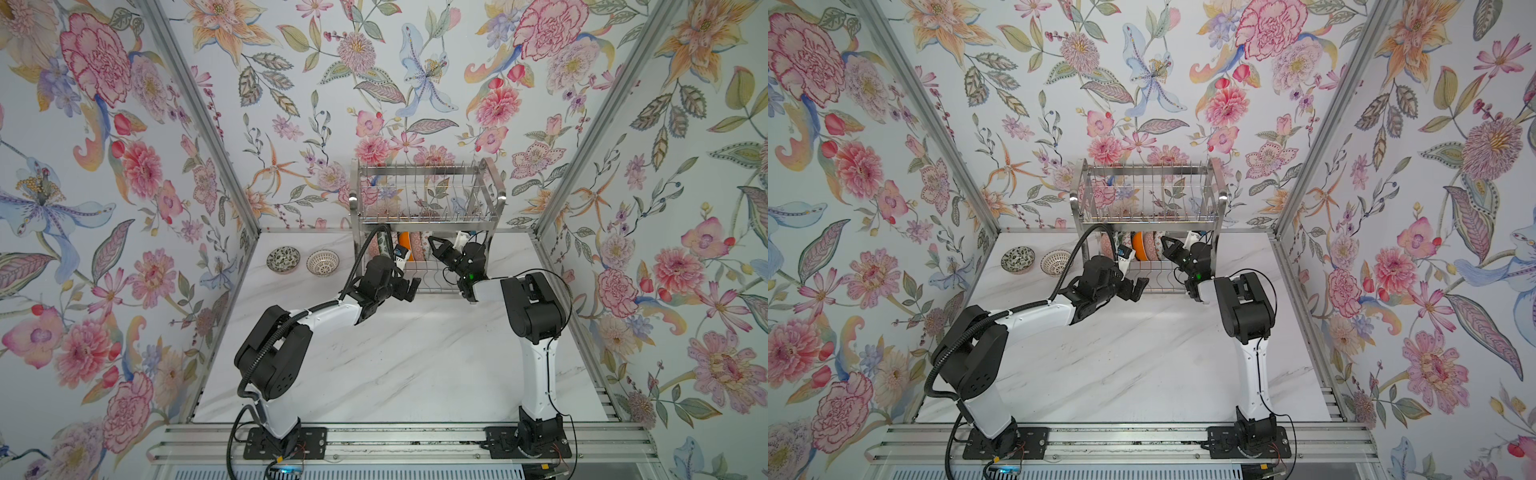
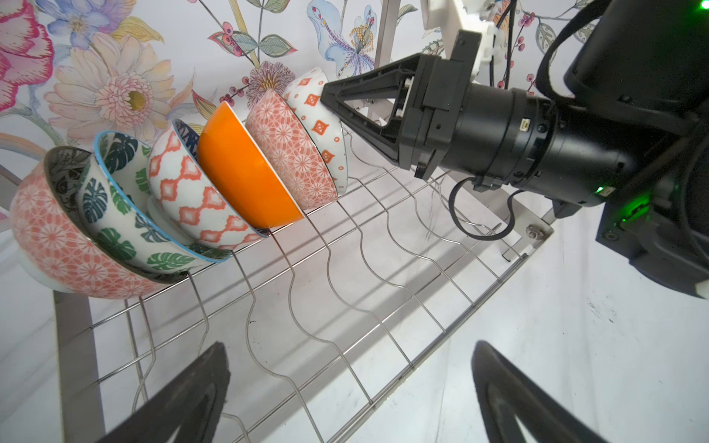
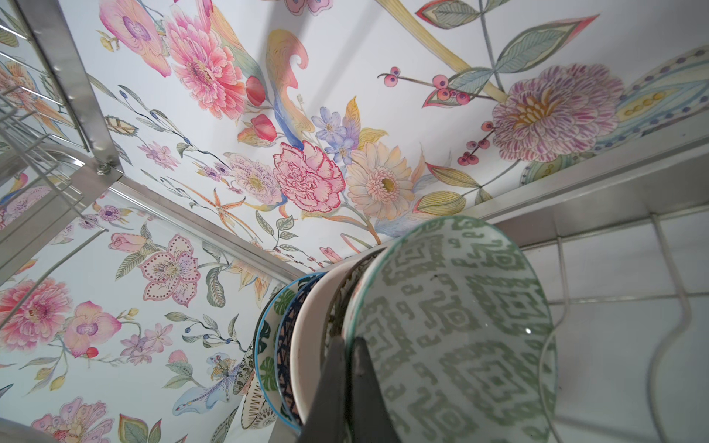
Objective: Load the bowls into the dish rack
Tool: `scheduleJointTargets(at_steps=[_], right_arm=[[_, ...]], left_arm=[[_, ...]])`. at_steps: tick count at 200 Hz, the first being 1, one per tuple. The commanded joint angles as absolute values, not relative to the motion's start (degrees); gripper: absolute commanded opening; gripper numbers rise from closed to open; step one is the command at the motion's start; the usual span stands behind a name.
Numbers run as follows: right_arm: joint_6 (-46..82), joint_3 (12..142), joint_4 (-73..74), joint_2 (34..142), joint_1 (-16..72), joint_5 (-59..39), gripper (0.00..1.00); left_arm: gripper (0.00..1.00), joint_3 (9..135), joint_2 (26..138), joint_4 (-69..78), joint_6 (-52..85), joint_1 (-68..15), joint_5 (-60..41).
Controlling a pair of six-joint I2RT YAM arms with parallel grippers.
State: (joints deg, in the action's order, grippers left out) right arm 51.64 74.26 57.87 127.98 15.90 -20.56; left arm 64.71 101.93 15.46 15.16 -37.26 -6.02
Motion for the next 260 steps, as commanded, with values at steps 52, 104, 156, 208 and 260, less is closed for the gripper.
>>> scheduleJointTargets(at_steps=[52,104,156,208,260], right_arm=[[48.34,74.29,54.54,125.9,15.47,-20.13,0.01],[47.4,74.2,53.25,125.35,15.39,-20.13,0.06],[47.04,73.92,52.73,124.89,15.34,-20.21,0.09],[46.85,74.09,52.19,124.28,15.38,-20.35,0.13],[46.36,73.59,51.6,123.31,15.29,-20.32,0.16]], left_arm=[[0.99,66.42,102.3,14.26,14.15,-36.74,-4.8],[0.99,66.24,102.04,14.18,14.06,-36.72,-4.61],[0.99,66.05,101.82,14.08,14.06,-36.79,-4.66],[0.99,65.75,101.52,13.97,14.14,-36.76,-4.39],[0.99,65.89,101.27,13.84,14.18,-36.73,-4.54]])
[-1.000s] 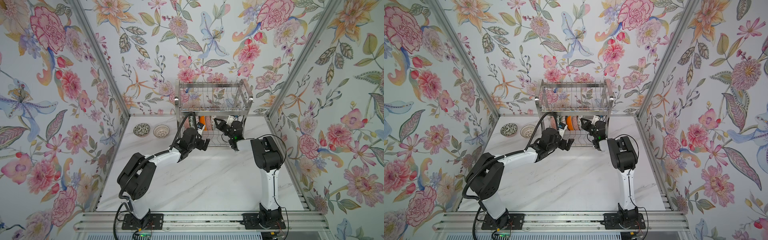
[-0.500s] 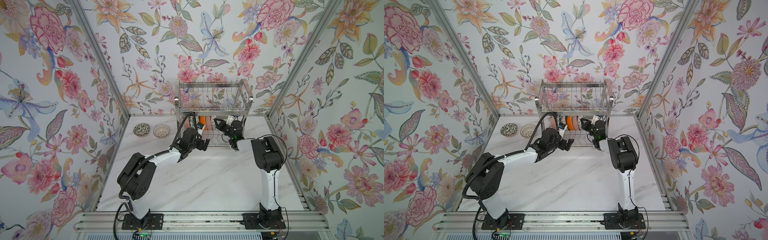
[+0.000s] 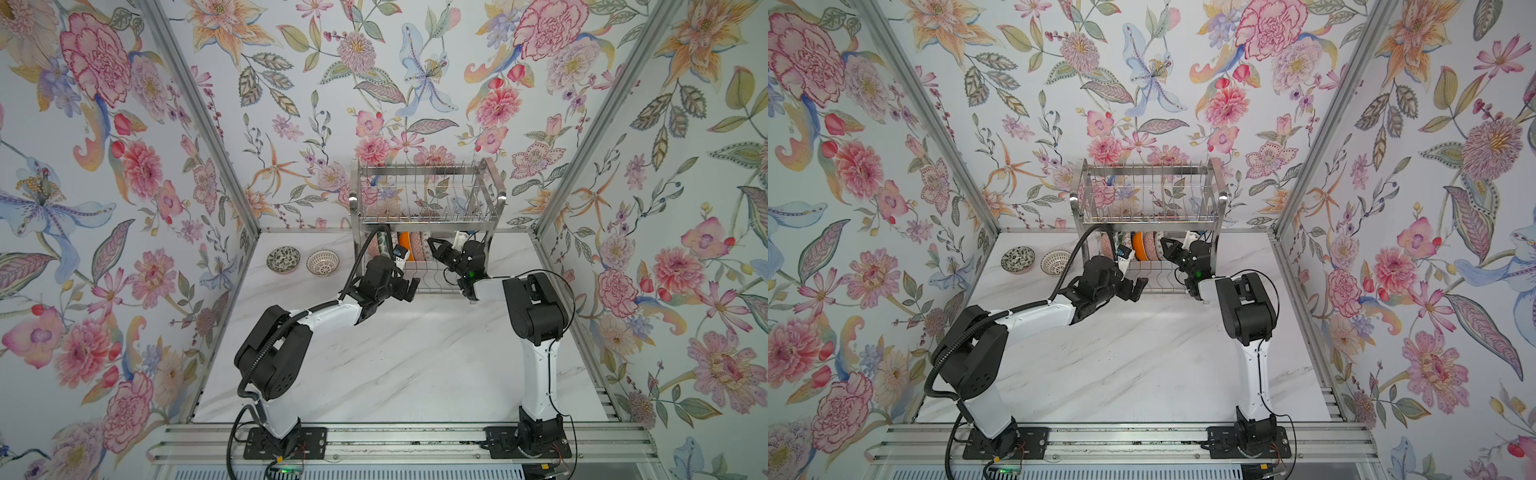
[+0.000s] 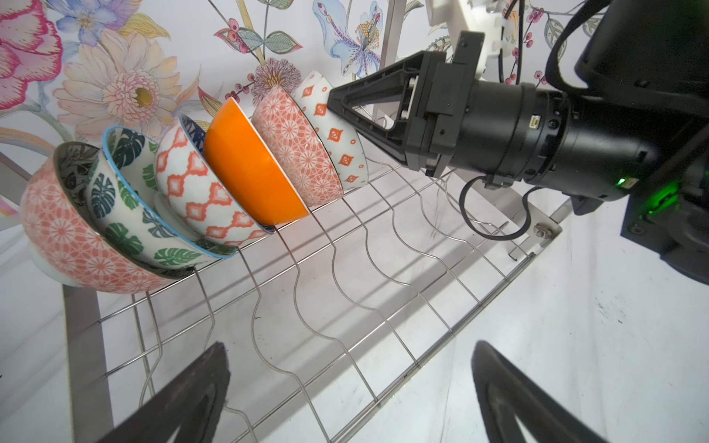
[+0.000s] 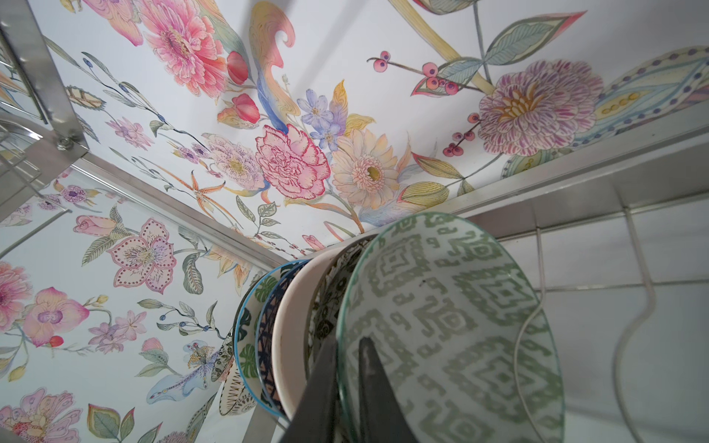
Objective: Load the bowls into the dish rack
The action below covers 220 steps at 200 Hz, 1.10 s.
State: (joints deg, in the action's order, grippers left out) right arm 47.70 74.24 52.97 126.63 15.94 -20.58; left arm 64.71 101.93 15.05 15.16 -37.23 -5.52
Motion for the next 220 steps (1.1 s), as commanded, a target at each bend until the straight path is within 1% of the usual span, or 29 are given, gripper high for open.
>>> scheduleJointTargets(at_steps=[1,31,81,114,138,180,220], right_arm=[[46.34,73.58,51.59,123.31,15.29,-20.31,0.16],[45.98,73.18,50.81,122.18,15.2,-20.14,0.2],[44.82,70.81,49.57,119.59,14.91,-19.62,0.22],[43.07,69.52,46.68,117.27,14.85,-19.38,0.27],[41.92,68.09,45.0,115.05,14.85,-18.83,0.33],[40.92,65.38,42.92,111.89,15.02,-18.89,0.37],[39.03,63.08,39.44,108.49,15.12,-19.34,0.46]], left_arm=[[0.99,65.86,101.26,13.82,14.21,-36.78,-4.51],[0.99,65.92,101.09,13.78,14.24,-36.85,-4.51],[0.99,65.44,100.78,13.12,14.76,-36.76,-4.63],[0.99,64.22,99.65,13.86,15.2,-36.87,-4.66],[0.99,63.61,99.07,13.77,15.46,-36.83,-4.49],[0.99,61.64,97.39,14.18,16.83,-36.92,-5.03],[0.99,59.3,96.15,14.89,17.73,-36.89,-5.01]])
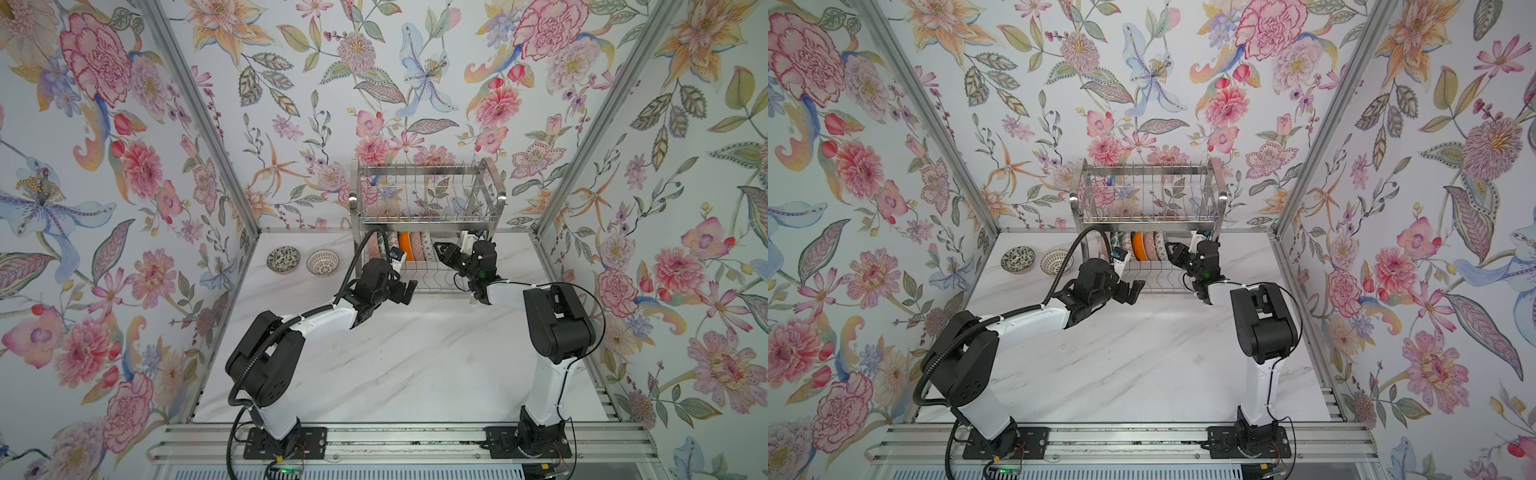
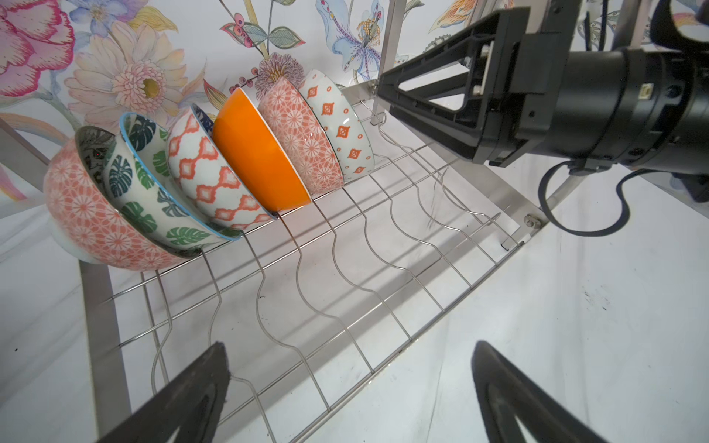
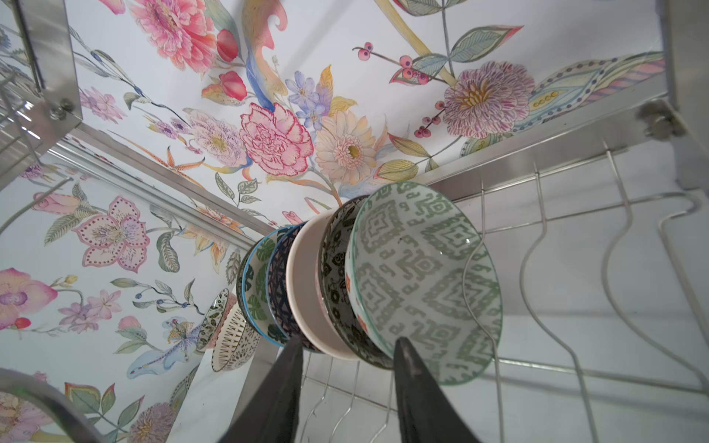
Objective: Load the bowls into the dish rack
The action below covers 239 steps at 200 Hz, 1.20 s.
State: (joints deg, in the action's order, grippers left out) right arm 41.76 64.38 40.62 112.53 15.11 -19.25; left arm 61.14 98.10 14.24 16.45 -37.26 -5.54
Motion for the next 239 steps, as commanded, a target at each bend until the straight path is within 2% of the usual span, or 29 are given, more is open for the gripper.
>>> scheduleJointTargets(at_steps=[1,16,57,83,172,239], right_arm=[[39.03,63.0,39.41,108.43,15.12,-19.42,0.46],[39.19,62.08,39.38,107.61,15.19,-20.35,0.51],[37.81,60.63,36.62,105.31,16.48,-21.76,0.76],[37.39,59.1,36.13,103.59,17.58,-21.97,1.0],[33.5,54.38,30.11,96.99,23.15,-18.71,0.99],[20.92,54.35,16.24,88.74,30.55,-7.77,0.99]], left_arm=[[0.99,59.23,96.11,14.91,17.74,-36.9,-5.01],[0.99,58.49,95.64,15.3,18.4,-36.91,-5.08],[0.99,55.82,93.3,15.74,19.51,-37.0,-4.78],[0.99,53.81,91.09,15.52,19.6,-37.09,-4.05],[0.99,45.7,80.65,13.81,20.46,-37.0,0.35],[0.99,41.37,72.4,8.38,21.75,-35.68,9.38]])
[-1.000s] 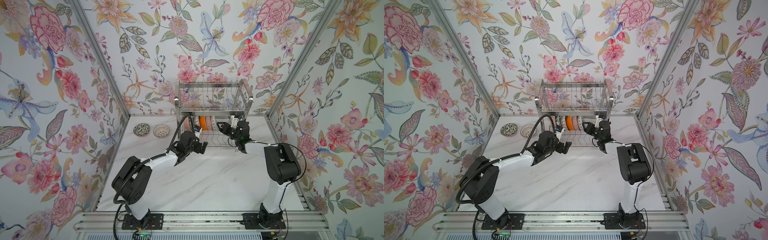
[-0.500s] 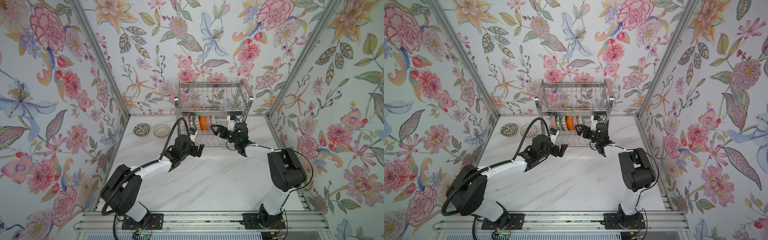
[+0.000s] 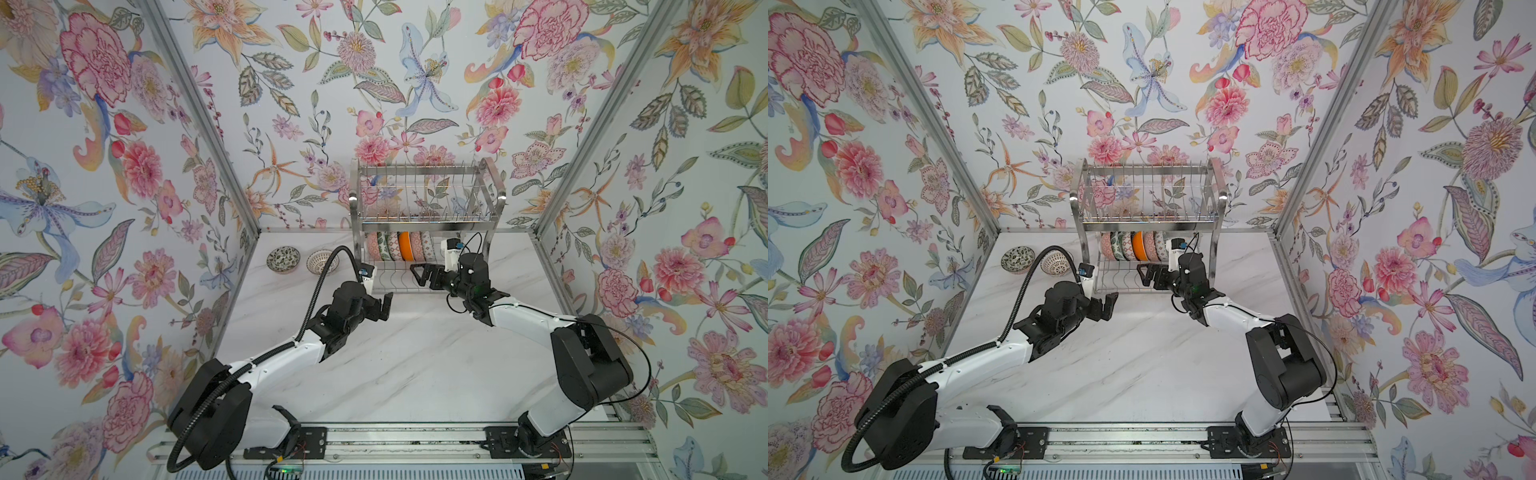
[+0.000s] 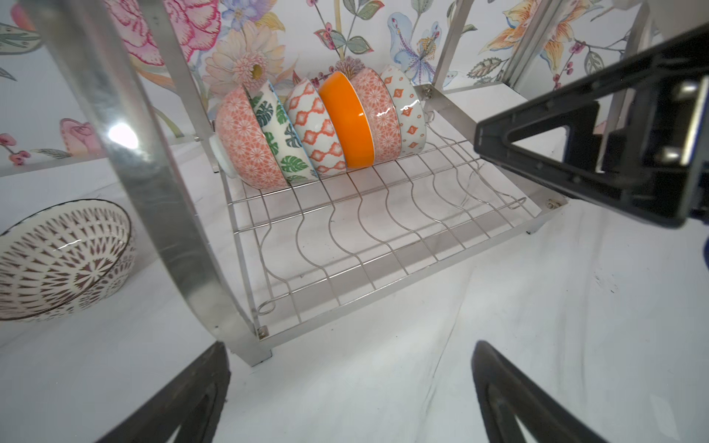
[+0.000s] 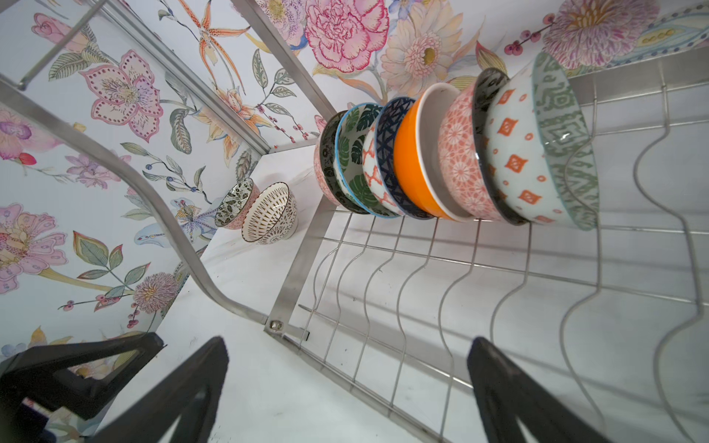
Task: Load the bowls into the dish rack
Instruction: 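Open the right gripper and withdraw both grippers from the rack, then move the left gripper to the brown-starburst bowl and grasp its rim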
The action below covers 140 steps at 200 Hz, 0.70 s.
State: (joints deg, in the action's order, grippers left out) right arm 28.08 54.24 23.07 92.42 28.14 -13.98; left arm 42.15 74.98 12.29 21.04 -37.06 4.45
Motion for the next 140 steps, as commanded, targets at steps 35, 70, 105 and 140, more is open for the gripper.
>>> scheduleJointTargets(at_steps=[35,70,105,140], right_arm=[[16.73,55.34,11.97,86.49,34.06,-2.88,0.99],[12.47,55.77,10.46,85.65,39.18,1.66,0.99],[10.04,55.96,11.95,85.83,43.7,5.06,0.99],[7.39,58.73,12.13,87.19,47.89,7.23,0.99]], left_arm=[[0.99,43.06,70.69,0.25,26.27,-29.97,10.46],[0.99,40.59,66.63,-1.87,32.78,-19.71,7.5],[0.99,42.16,67.65,-4.19,36.69,-10.8,6.45],[0.94,44.79,73.14,1.17,43.4,-3.16,-1.14]])
